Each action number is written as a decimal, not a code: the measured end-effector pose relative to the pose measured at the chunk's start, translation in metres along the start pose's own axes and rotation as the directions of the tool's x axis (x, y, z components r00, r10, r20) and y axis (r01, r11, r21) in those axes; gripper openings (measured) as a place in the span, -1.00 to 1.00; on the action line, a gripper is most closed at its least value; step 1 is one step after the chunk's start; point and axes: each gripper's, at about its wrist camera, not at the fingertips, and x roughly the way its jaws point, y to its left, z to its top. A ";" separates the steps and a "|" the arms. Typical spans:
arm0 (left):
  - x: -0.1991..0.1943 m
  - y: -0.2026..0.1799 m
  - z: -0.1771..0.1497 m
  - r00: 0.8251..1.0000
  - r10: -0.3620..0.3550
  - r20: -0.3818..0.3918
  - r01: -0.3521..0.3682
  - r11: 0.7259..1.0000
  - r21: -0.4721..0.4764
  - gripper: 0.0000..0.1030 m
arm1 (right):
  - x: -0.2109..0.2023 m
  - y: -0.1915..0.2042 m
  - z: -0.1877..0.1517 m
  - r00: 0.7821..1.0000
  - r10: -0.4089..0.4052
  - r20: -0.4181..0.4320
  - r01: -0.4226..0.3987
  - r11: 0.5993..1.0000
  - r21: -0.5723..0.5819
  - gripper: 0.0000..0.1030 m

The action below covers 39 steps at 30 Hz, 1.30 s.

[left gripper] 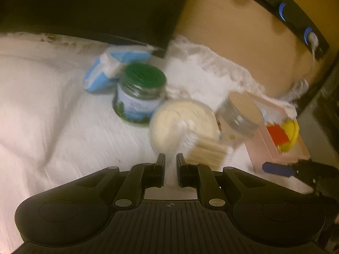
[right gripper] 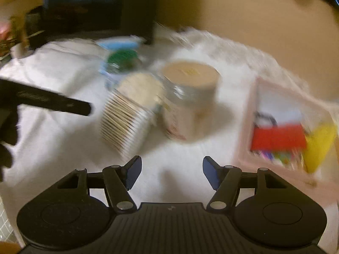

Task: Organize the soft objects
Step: 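Reach the right tool to the bag of cotton swabs and grasp it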

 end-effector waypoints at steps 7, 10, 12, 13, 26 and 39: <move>-0.009 0.025 0.025 0.999 0.038 0.028 -0.037 0.998 -0.047 -0.76 | 0.041 0.026 0.028 1.000 0.023 0.012 -0.023 0.999 -0.026 0.35; -0.008 0.038 0.026 0.999 0.044 0.022 -0.042 0.996 -0.085 -0.76 | 0.060 0.024 0.028 0.997 0.068 -0.028 -0.066 0.997 0.043 0.35; -0.004 0.045 0.024 0.999 0.051 0.001 -0.050 0.994 -0.102 -0.76 | 0.067 0.019 0.028 0.992 0.118 -0.053 -0.112 0.988 0.110 0.35; -0.002 0.047 0.023 0.999 0.049 -0.008 -0.050 0.993 -0.109 -0.76 | 0.069 0.015 0.027 0.986 0.147 -0.072 -0.136 0.980 0.143 0.26; 0.019 0.027 0.023 0.999 -0.032 -0.040 0.029 0.996 -0.083 -0.76 | 0.051 -0.007 0.003 0.889 0.425 -0.169 -0.325 0.847 0.421 -0.54; 0.039 0.000 0.007 0.994 -0.058 -0.095 0.052 0.997 -0.061 -0.76 | -0.013 -0.038 -0.005 0.971 0.208 -0.114 -0.164 0.936 0.310 0.04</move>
